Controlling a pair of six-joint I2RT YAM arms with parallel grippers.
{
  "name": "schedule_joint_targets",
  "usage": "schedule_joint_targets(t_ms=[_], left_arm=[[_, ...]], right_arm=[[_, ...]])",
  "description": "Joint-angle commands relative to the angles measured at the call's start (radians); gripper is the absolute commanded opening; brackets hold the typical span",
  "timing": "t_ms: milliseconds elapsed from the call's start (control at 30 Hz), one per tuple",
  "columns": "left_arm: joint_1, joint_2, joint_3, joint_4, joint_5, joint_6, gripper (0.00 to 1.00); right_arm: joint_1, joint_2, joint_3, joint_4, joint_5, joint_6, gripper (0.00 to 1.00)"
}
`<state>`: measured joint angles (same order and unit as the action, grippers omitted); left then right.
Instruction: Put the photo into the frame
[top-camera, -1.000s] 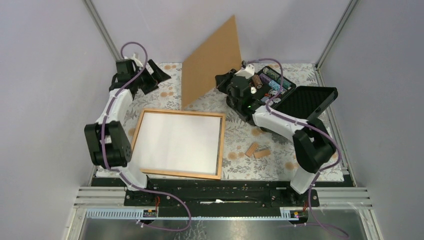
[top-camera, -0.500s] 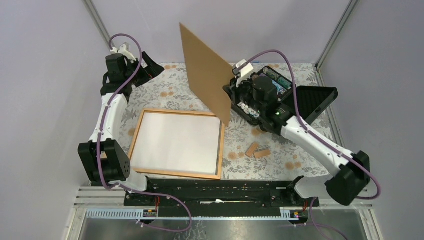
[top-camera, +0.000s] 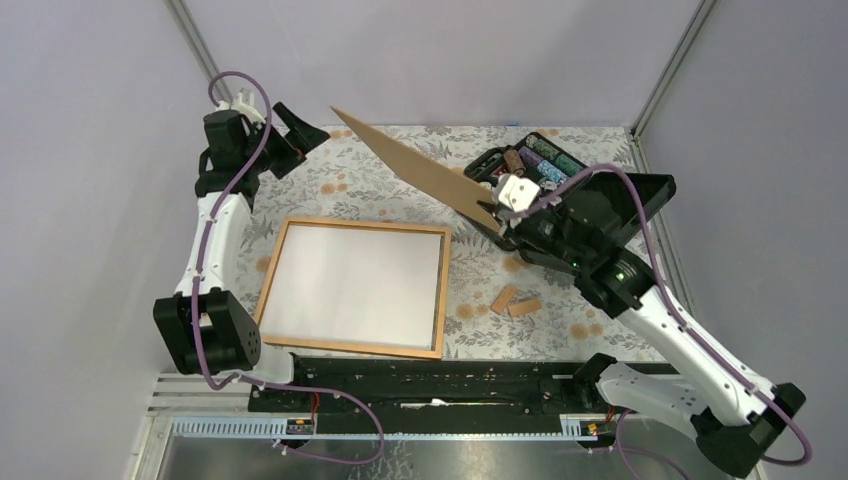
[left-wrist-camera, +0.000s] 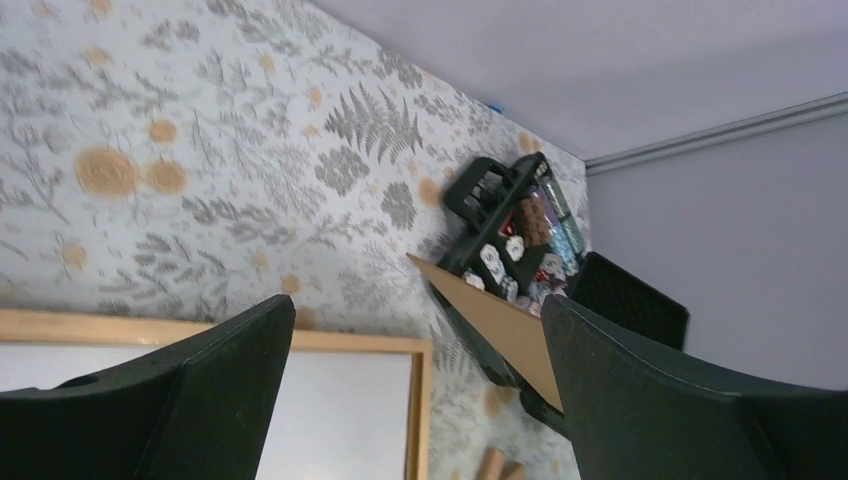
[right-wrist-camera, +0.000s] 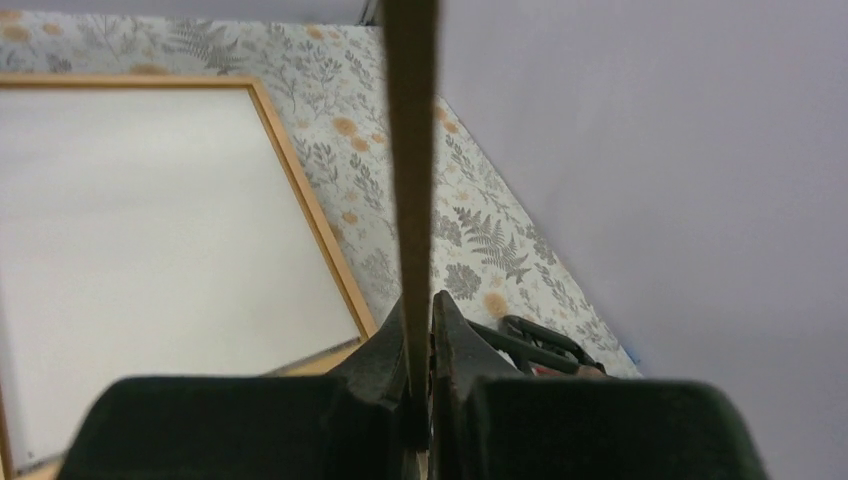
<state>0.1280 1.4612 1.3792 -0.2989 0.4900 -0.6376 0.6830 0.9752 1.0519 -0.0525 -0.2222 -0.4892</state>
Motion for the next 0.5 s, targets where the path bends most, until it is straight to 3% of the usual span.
schedule_joint_targets(t_ms=[0, 100, 167, 300, 467], left_arm=[[0.104, -0.078, -0.088, -0.016, 0.219, -0.202, 0.98], [0.141, -0.128, -0.214, 0.142, 0.435, -0.407, 0.98], [0.12, -0.164, -0.273, 0.207, 0.499, -0.497, 0.98], [0.083, -0.274, -0.368, 0.154, 0.479, -0.477, 0.99], [0.011, -0.383, -0.456, 0.063, 0.394, -0.399, 0.99]], right_arm=[[0.006, -0.141, -0.076, 0.059, -0.06, -0.166, 0.0], [0.006, -0.225, -0.138, 0.014, -0.185, -0.263, 0.0], [0.007, -0.277, -0.176, -0.077, -0.34, -0.473, 0.0], [0.006, -0.364, -0.282, 0.005, -0.408, -0.539, 0.0], [0.006, -0.328, -0.238, -0.087, -0.418, -0.592, 0.0]])
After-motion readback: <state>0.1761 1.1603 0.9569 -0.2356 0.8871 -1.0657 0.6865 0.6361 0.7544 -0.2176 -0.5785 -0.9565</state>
